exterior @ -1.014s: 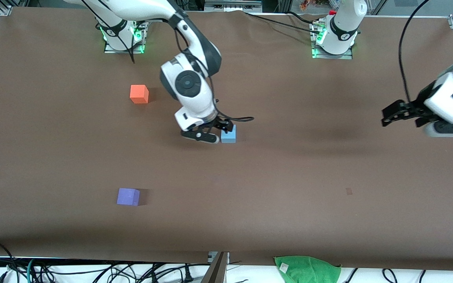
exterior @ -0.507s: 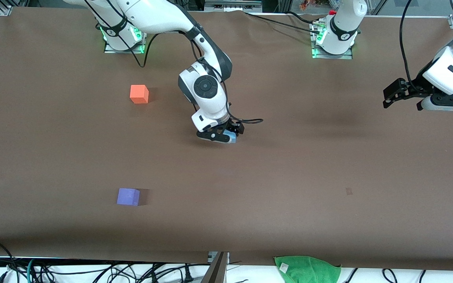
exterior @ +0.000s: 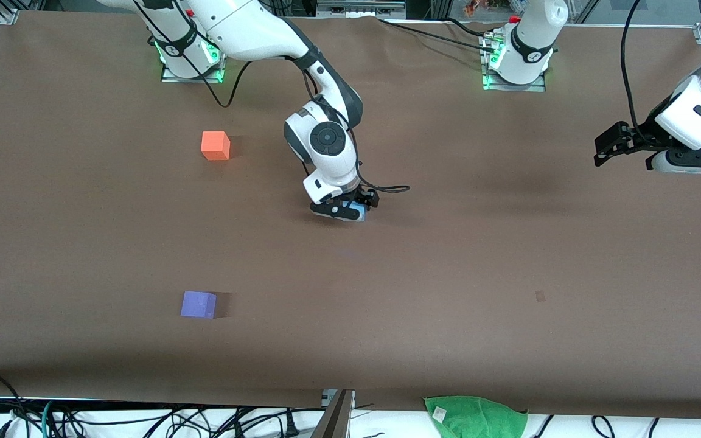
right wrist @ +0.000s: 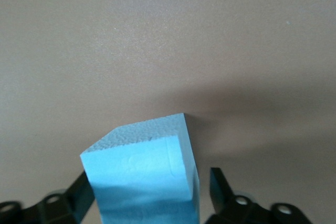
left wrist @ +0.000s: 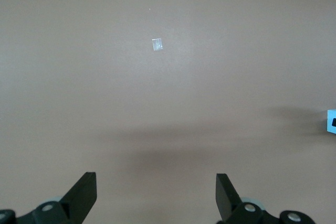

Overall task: Place blue block between orange and purple blocks
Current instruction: 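Lower the right gripper onto the blue cube while the left gripper withdraws, then close the right gripper on the light-blue cube and lift it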

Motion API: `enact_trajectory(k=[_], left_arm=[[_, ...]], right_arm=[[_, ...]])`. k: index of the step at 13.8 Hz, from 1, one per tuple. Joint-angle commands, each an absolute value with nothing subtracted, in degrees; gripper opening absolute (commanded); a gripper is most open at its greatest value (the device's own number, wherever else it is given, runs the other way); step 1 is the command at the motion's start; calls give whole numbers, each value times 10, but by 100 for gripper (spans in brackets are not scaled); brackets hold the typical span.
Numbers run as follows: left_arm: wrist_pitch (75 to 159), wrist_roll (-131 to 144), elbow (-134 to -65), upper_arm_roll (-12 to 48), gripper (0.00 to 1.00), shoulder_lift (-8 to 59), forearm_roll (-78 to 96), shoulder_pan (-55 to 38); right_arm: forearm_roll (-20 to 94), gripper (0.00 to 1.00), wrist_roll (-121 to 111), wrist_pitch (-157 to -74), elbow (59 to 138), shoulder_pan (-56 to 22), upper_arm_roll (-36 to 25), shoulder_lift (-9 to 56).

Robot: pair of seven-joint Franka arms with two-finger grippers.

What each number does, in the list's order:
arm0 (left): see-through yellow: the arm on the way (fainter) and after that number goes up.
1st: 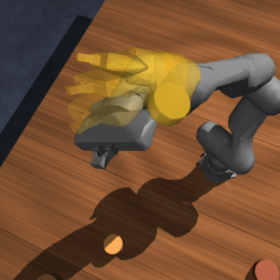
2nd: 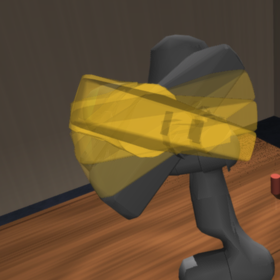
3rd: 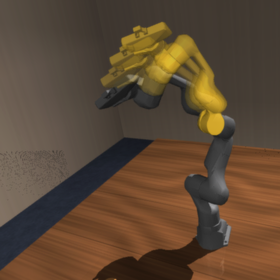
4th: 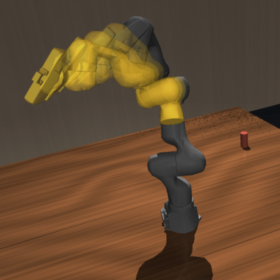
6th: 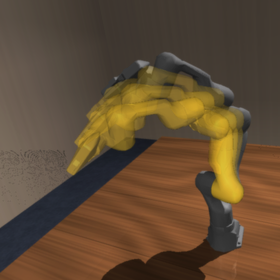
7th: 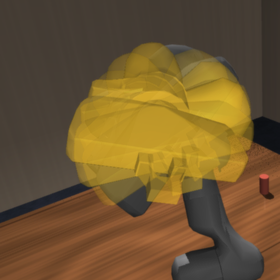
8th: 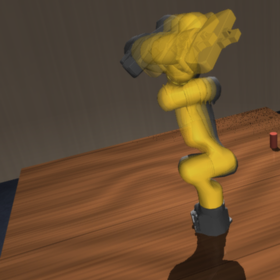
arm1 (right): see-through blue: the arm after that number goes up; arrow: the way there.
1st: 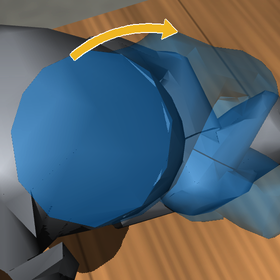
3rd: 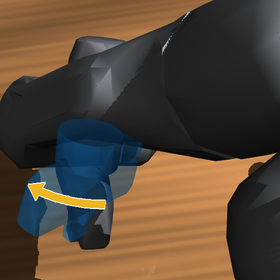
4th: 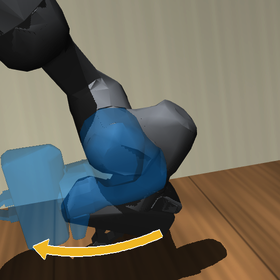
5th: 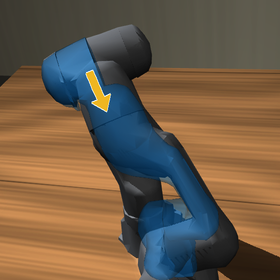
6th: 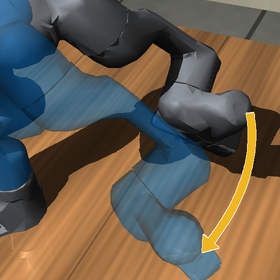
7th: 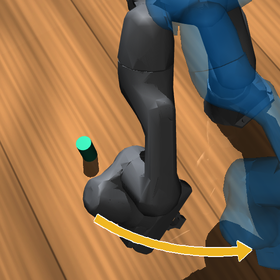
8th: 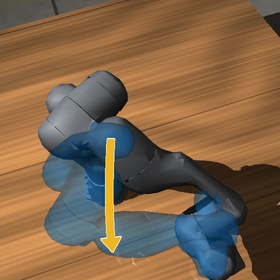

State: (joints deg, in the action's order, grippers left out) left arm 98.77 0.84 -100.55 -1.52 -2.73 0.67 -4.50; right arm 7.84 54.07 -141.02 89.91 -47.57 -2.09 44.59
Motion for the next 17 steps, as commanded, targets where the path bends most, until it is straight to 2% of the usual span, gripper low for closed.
enact_trajectory(k=[1,3,4,7,12,15,17], left_arm=[[982,6,-1002,-23,100,-27,-3,-54],[982,6,-1002,-23,100,-27,-3,-54],[982,6,-1002,-23,100,-27,-2,-54],[982,13,-1002,-24,100,-27,0,-54],[980,14,-1002,-24,100,-27,0,-53],[980,15,-1002,-24,100,-27,0,-52],[980,15,-1002,-24,100,-27,0,-51]], right_arm=[[69,55,555,-1415,895,-483,-29,445],[69,35,552,-1416,894,-480,-29,444],[68,31,548,-1414,894,-476,-32,442],[64,31,500,-1401,896,-471,-61,427],[69,31,319,-1254,919,-463,-147,371],[75,32,193,-1259,1039,-447,-198,297],[75,32,134,-1301,1145,-441,-223,245]])
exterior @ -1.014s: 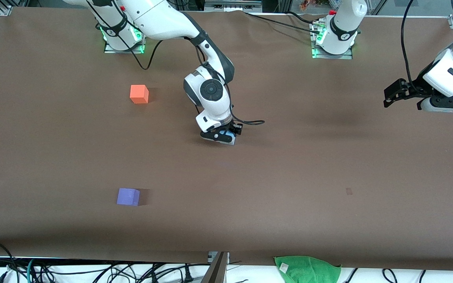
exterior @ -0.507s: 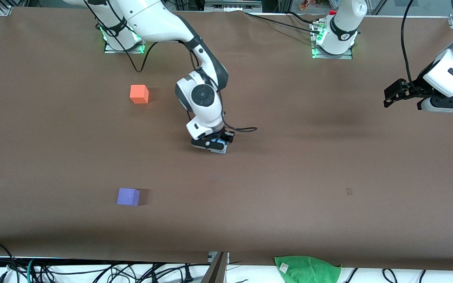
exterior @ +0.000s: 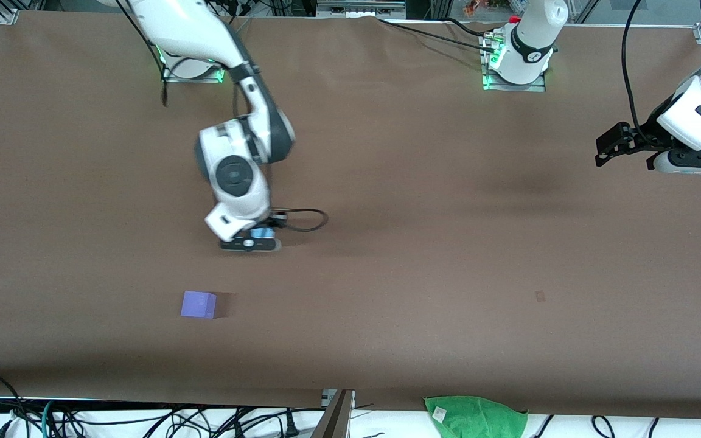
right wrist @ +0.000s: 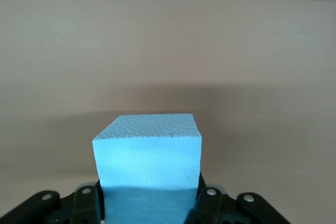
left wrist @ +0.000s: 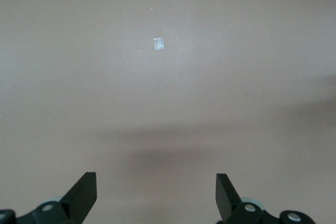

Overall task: Place blue block between orange and purple blocks
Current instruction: 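Carry the blue cube with the right gripper toward the orange cube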

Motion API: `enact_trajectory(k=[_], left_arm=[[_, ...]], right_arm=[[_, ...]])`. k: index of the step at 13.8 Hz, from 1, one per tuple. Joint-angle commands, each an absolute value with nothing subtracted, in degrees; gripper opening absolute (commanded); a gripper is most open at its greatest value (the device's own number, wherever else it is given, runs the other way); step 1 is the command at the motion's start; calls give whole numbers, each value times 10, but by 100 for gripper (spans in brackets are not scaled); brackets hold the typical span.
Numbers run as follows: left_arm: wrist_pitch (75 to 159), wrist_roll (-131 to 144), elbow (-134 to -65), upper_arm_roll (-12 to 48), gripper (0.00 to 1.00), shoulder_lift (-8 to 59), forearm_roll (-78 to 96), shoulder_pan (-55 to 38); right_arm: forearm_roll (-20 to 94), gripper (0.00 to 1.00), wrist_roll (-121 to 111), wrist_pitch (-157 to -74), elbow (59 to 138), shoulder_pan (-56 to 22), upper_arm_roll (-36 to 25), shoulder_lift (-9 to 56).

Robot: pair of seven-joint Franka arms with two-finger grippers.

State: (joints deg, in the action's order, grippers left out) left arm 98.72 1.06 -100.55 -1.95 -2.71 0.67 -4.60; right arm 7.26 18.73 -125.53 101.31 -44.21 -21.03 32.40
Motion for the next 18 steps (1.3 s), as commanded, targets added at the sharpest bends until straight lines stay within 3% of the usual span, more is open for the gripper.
enact_trajectory(k=[1,3,13,14,15,16,18], left_arm=[[980,15,-1002,-24,100,-27,0,-51],[979,15,-1002,-24,100,-27,0,-51],[979,15,-1002,-23,100,-27,1,-51],[979,15,-1002,-23,100,-27,1,-52],[979,15,-1002,-23,100,-27,1,-52],[979,15,-1002,-23,100,-27,1,-52],[979,15,-1002,-23,100,-27,1,-52]], right_arm=[[75,32,114,-1345,1203,-441,-232,224],[76,32,91,-1396,1272,-440,-242,196],[165,51,54,-1431,1261,-410,-250,236],[165,61,53,-1433,1259,-410,-249,241],[175,93,54,-1441,1259,-410,-249,248],[191,100,53,-1443,1257,-411,-249,249],[197,100,52,-1430,1242,-417,-248,241]])
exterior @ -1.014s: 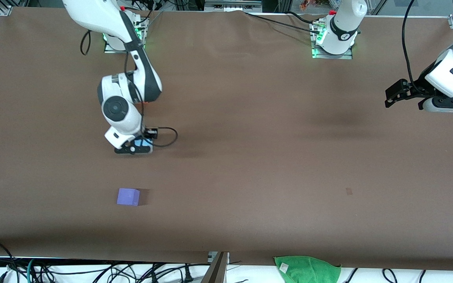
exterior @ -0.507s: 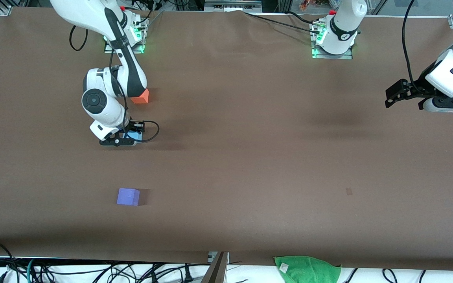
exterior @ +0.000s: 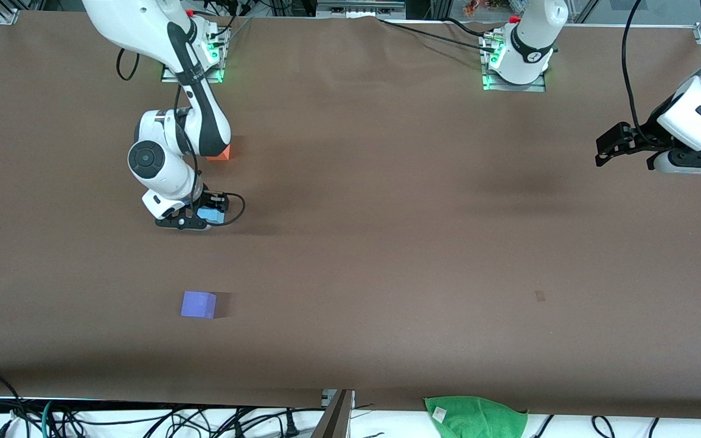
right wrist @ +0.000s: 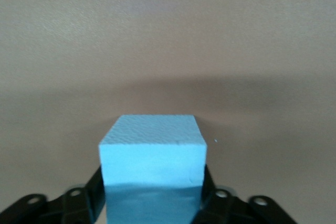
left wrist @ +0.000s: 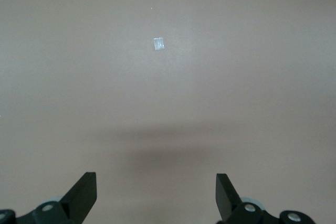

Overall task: Place blue block between orange and purple blocks
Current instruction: 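Carry the blue cube with the right gripper toward the orange cube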

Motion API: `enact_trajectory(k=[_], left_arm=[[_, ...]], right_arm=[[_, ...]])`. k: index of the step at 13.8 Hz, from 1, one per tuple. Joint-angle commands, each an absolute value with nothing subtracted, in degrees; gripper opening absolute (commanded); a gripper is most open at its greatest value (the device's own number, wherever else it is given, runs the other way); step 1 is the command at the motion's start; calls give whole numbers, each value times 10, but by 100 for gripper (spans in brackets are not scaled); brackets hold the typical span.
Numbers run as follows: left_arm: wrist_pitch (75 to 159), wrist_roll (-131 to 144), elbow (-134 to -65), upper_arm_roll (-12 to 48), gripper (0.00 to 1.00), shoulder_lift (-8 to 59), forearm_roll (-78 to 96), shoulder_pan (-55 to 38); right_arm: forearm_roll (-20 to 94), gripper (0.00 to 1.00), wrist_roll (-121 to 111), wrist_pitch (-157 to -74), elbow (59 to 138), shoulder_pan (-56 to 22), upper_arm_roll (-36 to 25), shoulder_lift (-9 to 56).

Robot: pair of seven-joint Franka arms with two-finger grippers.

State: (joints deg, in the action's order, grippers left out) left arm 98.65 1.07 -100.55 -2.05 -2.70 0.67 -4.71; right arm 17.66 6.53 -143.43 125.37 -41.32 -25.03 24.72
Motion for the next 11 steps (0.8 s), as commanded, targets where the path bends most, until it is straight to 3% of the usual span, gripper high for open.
enact_trajectory(k=[1,11], left_arm=[[979,15,-1002,-23,100,-27,1,-52],[979,15,-1002,-23,100,-27,1,-52]], right_arm=[[196,100,54,-1420,1232,-418,-248,227],[188,100,47,-1074,963,-414,-307,211]])
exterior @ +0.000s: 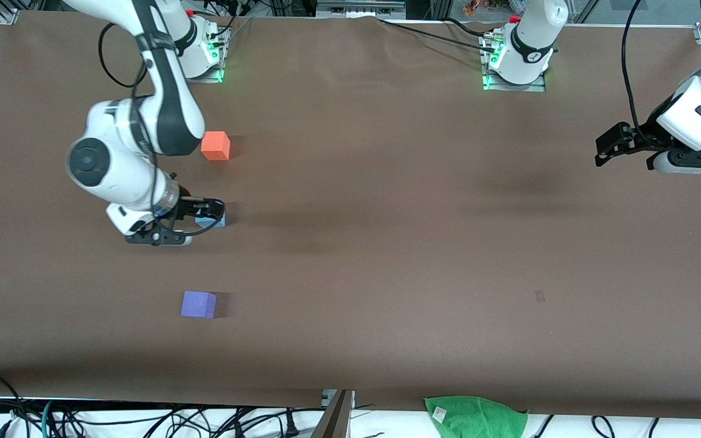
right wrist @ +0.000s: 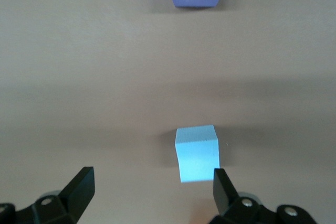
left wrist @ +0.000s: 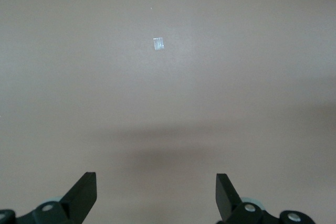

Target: Place blue block between orange and purple blocks

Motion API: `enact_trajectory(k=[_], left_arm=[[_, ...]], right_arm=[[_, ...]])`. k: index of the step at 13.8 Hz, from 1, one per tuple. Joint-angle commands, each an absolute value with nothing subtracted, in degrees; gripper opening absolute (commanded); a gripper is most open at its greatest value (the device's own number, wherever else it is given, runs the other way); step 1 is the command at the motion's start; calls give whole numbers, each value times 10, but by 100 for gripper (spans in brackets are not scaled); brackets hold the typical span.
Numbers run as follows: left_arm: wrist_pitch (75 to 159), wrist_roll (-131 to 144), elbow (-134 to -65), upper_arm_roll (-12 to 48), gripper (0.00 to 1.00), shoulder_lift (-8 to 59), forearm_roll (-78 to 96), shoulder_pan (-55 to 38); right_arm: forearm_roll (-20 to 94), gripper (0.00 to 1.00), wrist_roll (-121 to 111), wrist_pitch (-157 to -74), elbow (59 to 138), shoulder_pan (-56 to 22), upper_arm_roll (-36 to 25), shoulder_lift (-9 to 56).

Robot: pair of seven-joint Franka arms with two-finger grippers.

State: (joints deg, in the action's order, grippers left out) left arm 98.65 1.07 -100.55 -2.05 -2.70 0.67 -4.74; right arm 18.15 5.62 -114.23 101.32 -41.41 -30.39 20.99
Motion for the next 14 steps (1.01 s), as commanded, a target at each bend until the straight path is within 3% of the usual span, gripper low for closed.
enact_trajectory(k=[1,4,11,13,14], left_arm=[[979,15,-1002,-23,100,-27,2,-52],[979,15,-1002,-23,100,-27,2,-52],[979,15,-1002,-23,100,-27,2,-52],[979,15,-1002,-24,100,-27,2,-52],[979,15,-1002,-23,100,-27,2,-52]], right_arm=[[188,100,42,-1046,943,-413,-313,203],[187,100,40,-978,903,-413,-322,170],[99,100,34,-903,917,-412,-337,54],[91,100,8,-883,910,-383,-330,50],[91,100,-3,-883,910,-336,-290,50]])
